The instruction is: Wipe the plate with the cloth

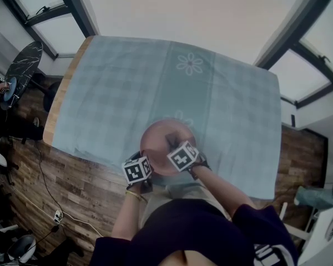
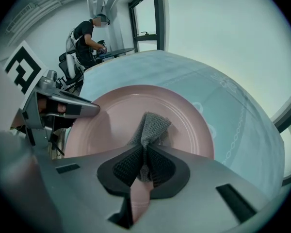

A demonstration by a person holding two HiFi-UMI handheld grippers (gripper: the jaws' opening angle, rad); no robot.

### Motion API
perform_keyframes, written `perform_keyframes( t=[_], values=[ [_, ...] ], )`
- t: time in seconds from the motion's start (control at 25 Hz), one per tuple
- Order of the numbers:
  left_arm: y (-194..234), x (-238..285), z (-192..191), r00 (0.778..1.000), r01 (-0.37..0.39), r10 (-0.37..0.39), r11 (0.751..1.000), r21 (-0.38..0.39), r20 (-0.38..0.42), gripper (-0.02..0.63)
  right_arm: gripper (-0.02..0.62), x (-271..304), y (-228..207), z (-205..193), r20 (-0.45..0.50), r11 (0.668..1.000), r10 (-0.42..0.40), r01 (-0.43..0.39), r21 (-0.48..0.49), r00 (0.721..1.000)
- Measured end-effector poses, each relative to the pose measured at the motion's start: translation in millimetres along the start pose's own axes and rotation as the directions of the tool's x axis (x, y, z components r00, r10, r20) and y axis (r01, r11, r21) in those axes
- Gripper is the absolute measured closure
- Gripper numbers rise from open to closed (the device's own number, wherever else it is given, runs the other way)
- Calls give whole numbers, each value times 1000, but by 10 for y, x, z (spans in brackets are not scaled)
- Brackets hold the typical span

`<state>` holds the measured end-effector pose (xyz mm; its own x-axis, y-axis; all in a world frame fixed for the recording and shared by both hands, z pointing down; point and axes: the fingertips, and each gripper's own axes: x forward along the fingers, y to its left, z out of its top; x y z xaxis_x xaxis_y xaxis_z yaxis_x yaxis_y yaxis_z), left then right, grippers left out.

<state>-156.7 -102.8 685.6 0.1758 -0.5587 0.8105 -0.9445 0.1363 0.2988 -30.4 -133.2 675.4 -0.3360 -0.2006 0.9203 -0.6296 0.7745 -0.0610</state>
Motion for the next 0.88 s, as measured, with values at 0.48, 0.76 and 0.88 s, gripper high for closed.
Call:
perform_keyframes(
  t=[0.48,0.76,0.88],
  values=[
    [-2,1,-1,1000,3,-3,1000,2,-3,558,563,7,313,45,4,997,50,-49,-61,999],
    [-7,-6,1,1000,3,-3,1000,6,-3,558,563,14,490,28,-6,992,86,-86,-89,996],
    [4,7,-5,1000,5,-5,1000,5,-4,558,563,34,569,39,-4,989,99,-99,-109,995]
  ],
)
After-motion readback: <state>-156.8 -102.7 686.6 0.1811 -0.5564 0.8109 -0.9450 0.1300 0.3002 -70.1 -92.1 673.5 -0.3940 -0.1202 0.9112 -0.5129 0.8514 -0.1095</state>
